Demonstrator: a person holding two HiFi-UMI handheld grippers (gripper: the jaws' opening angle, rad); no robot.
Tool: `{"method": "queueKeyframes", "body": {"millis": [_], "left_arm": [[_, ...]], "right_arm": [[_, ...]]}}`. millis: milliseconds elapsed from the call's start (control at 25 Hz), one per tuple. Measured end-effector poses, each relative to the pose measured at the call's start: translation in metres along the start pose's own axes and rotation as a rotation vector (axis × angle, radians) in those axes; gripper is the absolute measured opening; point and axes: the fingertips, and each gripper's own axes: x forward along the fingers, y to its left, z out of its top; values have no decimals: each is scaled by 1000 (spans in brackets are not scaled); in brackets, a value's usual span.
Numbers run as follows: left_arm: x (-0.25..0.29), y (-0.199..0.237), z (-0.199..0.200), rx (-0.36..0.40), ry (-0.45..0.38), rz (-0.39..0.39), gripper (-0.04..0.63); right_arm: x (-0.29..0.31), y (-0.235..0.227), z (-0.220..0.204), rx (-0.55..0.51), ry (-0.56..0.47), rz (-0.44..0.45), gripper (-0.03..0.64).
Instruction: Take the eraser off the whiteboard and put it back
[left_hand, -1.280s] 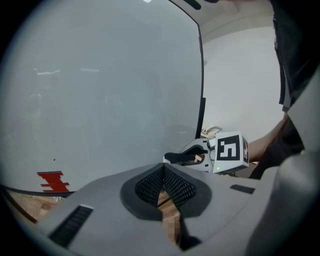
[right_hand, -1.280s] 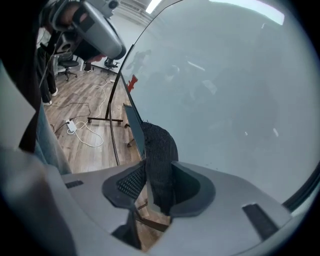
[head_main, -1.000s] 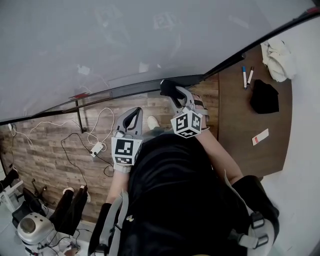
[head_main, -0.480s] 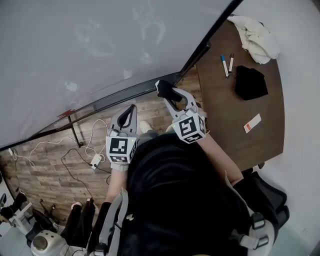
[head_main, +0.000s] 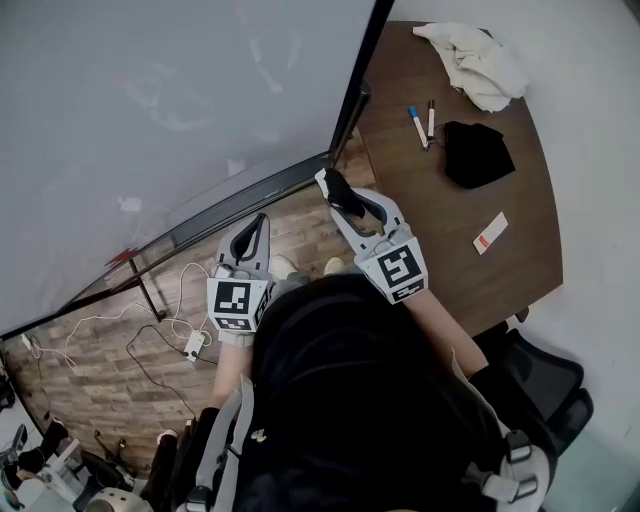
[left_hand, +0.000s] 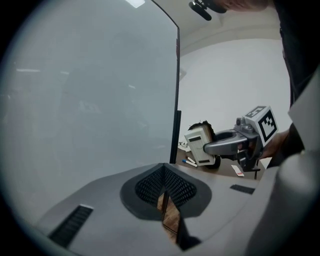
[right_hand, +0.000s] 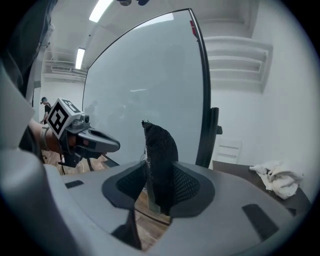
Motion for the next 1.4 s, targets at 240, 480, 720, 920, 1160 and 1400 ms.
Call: {"method": "queueKeyframes", "body": {"millis": [240, 480, 720, 920, 1160, 1400], "left_arm": [[1, -9, 12, 17, -22, -35, 8], [2, -15, 19, 30, -33, -58, 8], [1, -19, 19, 35, -33, -75, 8], [0, -19, 18, 33, -34, -77, 8], [-5, -16, 16, 19, -37, -65, 8], [-15, -4, 11, 9, -35, -43, 8]], "right_arm": [[-33, -12, 7, 86, -50, -51, 156], [-63, -25, 10, 135, -88, -108, 156], [-82, -30, 12, 143, -107, -152, 156], [-88, -31, 8, 145, -107, -173, 156], [-83, -28, 7, 151, -103, -170, 156], [-67, -18, 5, 135, -79, -144, 156]]}}
